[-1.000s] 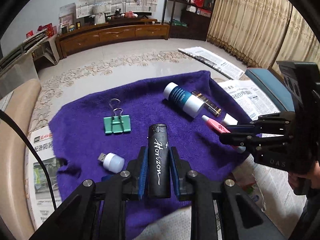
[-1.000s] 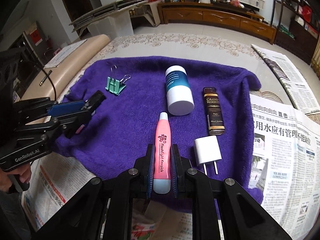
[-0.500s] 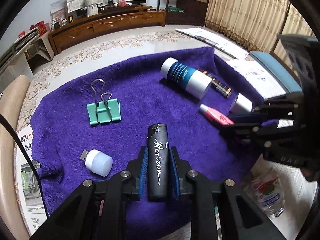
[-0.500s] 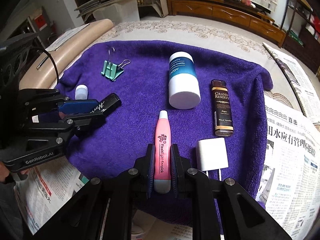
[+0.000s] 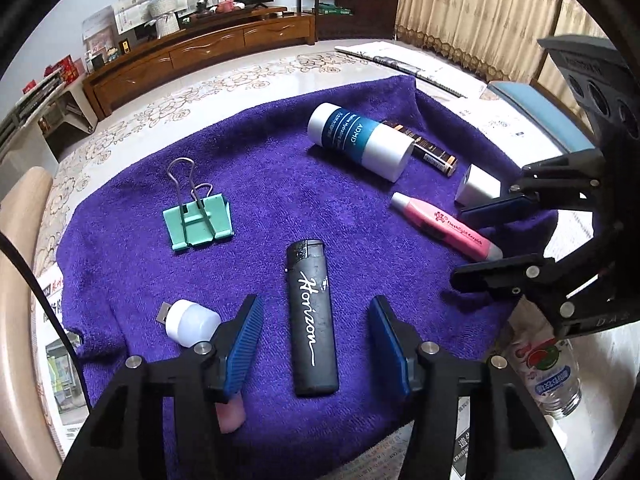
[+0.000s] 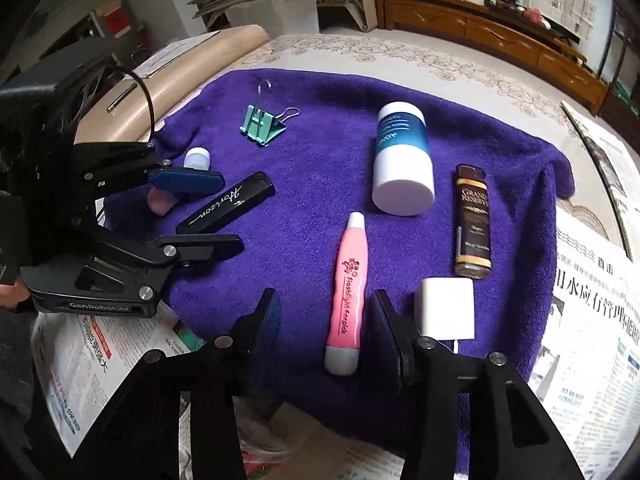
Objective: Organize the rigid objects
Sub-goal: 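Carry power bank and highlighter onto the purple towel and open both tools, then grasp the white tape roll with the left tool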
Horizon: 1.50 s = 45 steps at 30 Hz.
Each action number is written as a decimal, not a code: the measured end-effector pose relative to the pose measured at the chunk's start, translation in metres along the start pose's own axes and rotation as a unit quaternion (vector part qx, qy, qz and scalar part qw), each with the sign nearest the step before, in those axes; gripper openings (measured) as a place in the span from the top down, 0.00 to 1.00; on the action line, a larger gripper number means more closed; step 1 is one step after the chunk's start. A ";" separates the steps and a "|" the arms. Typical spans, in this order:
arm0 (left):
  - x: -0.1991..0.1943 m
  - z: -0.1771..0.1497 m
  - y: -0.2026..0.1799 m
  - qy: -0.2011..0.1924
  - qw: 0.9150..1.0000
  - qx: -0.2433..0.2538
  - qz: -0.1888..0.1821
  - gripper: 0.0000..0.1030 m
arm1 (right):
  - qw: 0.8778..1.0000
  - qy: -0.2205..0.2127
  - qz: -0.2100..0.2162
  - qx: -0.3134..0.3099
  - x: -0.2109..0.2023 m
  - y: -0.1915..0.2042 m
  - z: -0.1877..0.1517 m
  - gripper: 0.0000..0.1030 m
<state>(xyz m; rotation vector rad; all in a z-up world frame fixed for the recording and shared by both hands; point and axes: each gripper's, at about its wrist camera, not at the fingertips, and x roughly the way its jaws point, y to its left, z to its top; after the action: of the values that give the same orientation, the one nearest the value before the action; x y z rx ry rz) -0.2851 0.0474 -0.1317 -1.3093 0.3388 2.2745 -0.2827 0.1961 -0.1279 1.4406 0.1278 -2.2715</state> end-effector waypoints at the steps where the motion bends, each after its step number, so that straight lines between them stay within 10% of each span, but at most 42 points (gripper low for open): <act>1: -0.003 -0.001 0.001 -0.006 1.000 -0.005 -0.003 0.48 | 1.000 -0.004 0.002 0.004 -0.004 -0.001 -0.001 0.54; 5: -0.021 -0.003 -0.001 -0.025 1.000 -0.014 -0.007 0.47 | 0.999 -0.029 0.001 0.019 -0.029 0.002 -0.007 0.53; 11: -0.066 -0.019 -0.021 -0.063 0.998 -0.022 0.000 0.00 | 0.995 -0.081 -0.030 0.058 -0.081 0.011 -0.035 0.03; 28: -0.073 -0.108 -0.117 -0.028 0.997 -0.072 -0.023 0.00 | 0.974 -0.082 -0.075 0.196 -0.119 -0.010 -0.145 0.01; 45: -0.052 -0.122 -0.129 -0.022 0.976 -0.170 0.132 0.05 | 0.974 -0.098 -0.056 0.196 -0.131 -0.015 -0.160 0.01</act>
<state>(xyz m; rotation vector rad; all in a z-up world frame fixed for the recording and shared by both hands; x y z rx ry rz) -0.1050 0.0873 -0.1454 -1.4473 0.1145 2.6714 -0.1078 0.3011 -0.0873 1.4080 -0.3266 -2.6234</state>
